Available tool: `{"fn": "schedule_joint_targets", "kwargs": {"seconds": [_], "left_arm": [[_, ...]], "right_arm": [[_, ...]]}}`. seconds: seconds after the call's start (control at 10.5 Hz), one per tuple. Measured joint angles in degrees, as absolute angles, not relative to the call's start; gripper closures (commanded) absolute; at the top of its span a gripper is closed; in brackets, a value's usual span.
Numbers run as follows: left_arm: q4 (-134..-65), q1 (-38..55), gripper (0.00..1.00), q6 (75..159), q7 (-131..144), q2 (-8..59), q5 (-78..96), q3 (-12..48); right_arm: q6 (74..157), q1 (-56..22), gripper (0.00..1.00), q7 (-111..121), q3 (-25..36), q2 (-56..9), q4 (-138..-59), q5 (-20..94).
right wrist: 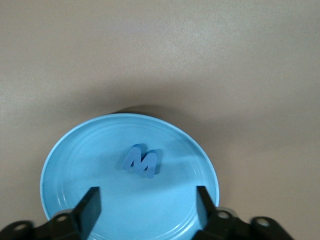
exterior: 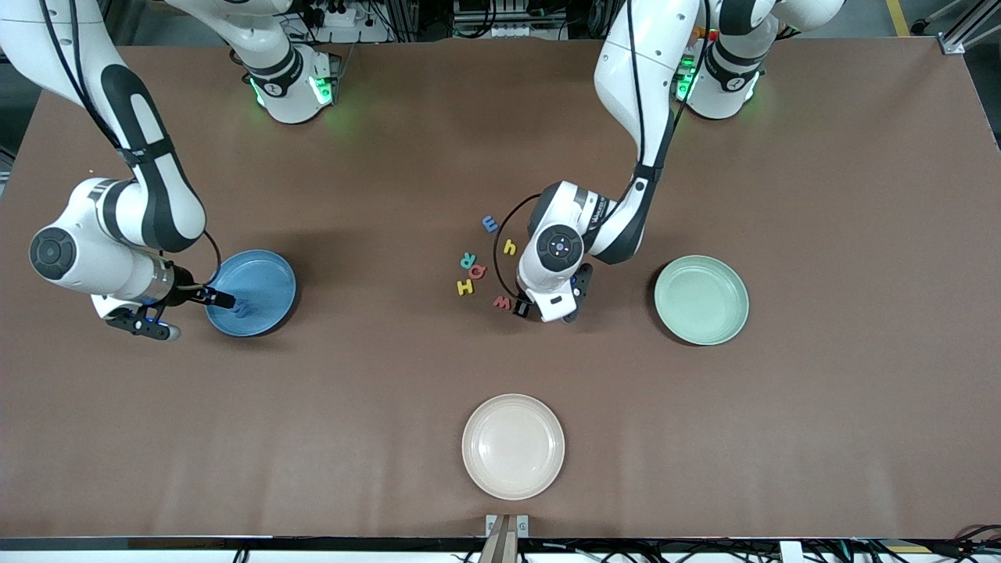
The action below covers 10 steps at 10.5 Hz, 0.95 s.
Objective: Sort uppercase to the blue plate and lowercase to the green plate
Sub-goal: 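Release the M while the left gripper grasps the blue a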
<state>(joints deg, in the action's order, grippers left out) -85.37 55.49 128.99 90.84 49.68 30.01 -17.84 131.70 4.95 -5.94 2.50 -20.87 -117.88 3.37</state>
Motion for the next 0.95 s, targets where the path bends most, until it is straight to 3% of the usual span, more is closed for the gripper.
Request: {"fn": "schedule_joint_targets", "kwargs": {"seconds": [0.67,0.95], "left_arm": [[-85.7,51.01,0.79,121.17,85.88,48.65,23.5,-18.04],[-89.9,46.97,0.79,120.21,80.29,45.89,18.56,-16.76]], "right_arm": [[131.88,5.05,0.0,-5.38,2.61,-20.87,-114.61,3.23],[131.91,4.99,0.0,-5.57,2.46,-20.87,-114.43,3.26]]}}
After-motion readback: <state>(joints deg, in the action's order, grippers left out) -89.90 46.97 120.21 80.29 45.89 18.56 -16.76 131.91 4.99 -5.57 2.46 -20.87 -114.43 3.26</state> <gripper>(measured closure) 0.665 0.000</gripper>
